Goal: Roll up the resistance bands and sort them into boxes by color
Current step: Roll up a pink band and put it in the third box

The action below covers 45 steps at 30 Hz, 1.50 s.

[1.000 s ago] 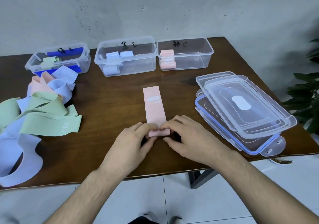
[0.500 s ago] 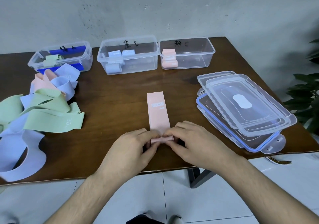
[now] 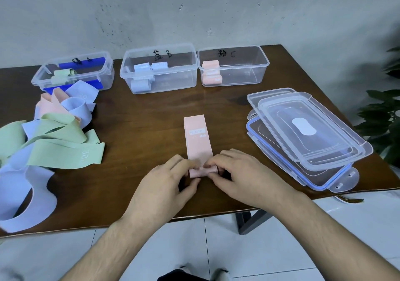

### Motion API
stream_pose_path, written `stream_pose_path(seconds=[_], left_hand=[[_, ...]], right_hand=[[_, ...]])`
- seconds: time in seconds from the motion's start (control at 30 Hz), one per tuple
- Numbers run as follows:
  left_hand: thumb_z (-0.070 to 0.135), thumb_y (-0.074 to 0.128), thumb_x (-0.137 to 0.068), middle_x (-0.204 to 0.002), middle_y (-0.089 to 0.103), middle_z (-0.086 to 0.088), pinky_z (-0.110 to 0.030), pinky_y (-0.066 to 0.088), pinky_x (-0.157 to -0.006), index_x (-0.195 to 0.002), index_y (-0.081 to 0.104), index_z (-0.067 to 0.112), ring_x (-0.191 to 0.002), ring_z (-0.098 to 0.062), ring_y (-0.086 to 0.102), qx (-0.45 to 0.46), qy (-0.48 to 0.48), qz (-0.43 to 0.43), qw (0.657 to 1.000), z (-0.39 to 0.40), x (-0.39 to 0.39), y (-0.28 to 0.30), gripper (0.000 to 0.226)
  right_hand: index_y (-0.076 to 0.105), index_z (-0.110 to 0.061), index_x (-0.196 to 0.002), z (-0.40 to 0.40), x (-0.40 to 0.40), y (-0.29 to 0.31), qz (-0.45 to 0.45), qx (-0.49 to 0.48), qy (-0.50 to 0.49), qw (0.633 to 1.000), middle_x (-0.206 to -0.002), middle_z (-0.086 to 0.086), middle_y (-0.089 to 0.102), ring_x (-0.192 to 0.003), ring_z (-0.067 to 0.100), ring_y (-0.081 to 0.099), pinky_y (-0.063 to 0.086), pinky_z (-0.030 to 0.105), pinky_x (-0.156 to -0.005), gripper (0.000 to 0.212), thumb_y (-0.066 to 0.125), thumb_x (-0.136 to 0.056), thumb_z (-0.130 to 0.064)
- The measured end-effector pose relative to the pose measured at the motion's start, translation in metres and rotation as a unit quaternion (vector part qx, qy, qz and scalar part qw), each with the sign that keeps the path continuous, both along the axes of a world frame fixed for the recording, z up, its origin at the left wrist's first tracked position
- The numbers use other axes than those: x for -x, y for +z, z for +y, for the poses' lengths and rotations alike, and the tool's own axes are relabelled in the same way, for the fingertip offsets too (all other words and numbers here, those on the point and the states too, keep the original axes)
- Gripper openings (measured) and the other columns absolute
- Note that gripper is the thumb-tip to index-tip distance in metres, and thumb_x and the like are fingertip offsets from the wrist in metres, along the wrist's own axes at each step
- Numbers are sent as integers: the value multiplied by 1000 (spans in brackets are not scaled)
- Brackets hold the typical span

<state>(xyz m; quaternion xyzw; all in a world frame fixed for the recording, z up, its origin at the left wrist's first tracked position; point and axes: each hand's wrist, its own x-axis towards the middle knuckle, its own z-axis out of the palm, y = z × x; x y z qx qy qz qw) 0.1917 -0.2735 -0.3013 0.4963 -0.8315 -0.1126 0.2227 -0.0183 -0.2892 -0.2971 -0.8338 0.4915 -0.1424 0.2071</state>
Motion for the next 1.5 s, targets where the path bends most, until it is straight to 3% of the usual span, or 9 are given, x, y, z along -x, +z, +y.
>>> stream_pose_path(seconds=[0.2, 0.3, 0.47, 0.67, 0.8, 0.93, 1.1, 1.23, 1.5], left_hand=[[27, 70, -89, -82, 50, 16, -22, 45, -52, -110, 68, 26, -59, -10, 47, -14, 5, 7, 1000, -7, -2, 0, 21], [30, 68, -90, -83, 50, 18, -21, 46, -54, -112, 68, 27, -61, -9, 48, -18, 11, 10, 1000, -9, -2, -1, 22], [37, 61, -92, -99, 54, 18, -8, 40, -55, -119, 65, 28, -63, -4, 48, -24, 10, 6, 1000, -10, -3, 1, 29], [26, 69, -90, -110, 56, 19, 2, 37, -65, -114, 69, 26, -78, 11, 52, -48, 6, 26, 999, -13, -4, -1, 24], [29, 66, -92, -108, 57, 20, -1, 40, -65, -116, 69, 28, -74, 4, 54, -52, 14, 29, 998, -19, -5, -1, 24], [32, 61, -94, -109, 55, 21, -8, 46, -67, -117, 69, 28, -78, -4, 58, -60, 24, 30, 998, -23, -5, 0, 24], [34, 62, -93, -112, 53, 21, -8, 45, -59, -117, 65, 30, -73, -3, 56, -47, 11, 33, 998, -23, -5, 0, 25], [28, 67, -91, -114, 57, 16, -1, 40, -64, -116, 68, 27, -70, 1, 49, -39, 1, 6, 999, -25, -4, -2, 26], [28, 67, -91, -116, 59, 14, -7, 45, -67, -121, 68, 25, -72, -2, 52, -32, 7, -14, 999, -33, -5, -3, 30]], right_hand=[[51, -37, -131, -1, -1, 2, 9, 8, -3, 1000, -98, -21, 50, -96, 2, 44, 41, 16, -82, 33, 54, -98, -41], [53, -36, -124, -1, -2, 1, 10, 14, -3, 1000, -97, -18, 51, -95, 3, 44, 42, 18, -80, 25, 55, -98, -38], [59, -34, -117, -7, -3, 2, -1, 5, -7, 1000, -95, -15, 56, -94, 6, 48, 47, 23, -80, 19, 52, -101, -39], [60, -36, -122, -15, -2, 5, 12, -18, -7, 1000, -98, -17, 56, -98, 4, 48, 49, 25, -84, 24, 50, -101, -42], [52, -38, -132, -15, -3, 3, 17, 9, -12, 1000, -110, -17, 52, -103, 3, 48, 47, 20, -86, 34, 53, -99, -44], [55, -36, -125, -16, -5, 1, 10, 23, -10, 1000, -109, -15, 53, -100, 5, 50, 50, 22, -82, 26, 56, -99, -40], [59, -36, -118, -23, -5, 2, 6, 12, -13, 1000, -99, -17, 51, -94, 3, 47, 44, 19, -80, 20, 52, -101, -41], [60, -33, -120, -27, -7, 2, 10, 1, -19, 1000, -96, -17, 51, -93, 2, 46, 42, 19, -80, 22, 50, -101, -40], [45, -40, -134, -26, -6, 2, 29, -2, -15, 999, -99, -22, 45, -97, -1, 42, 39, 16, -81, 36, 52, -99, -44]])
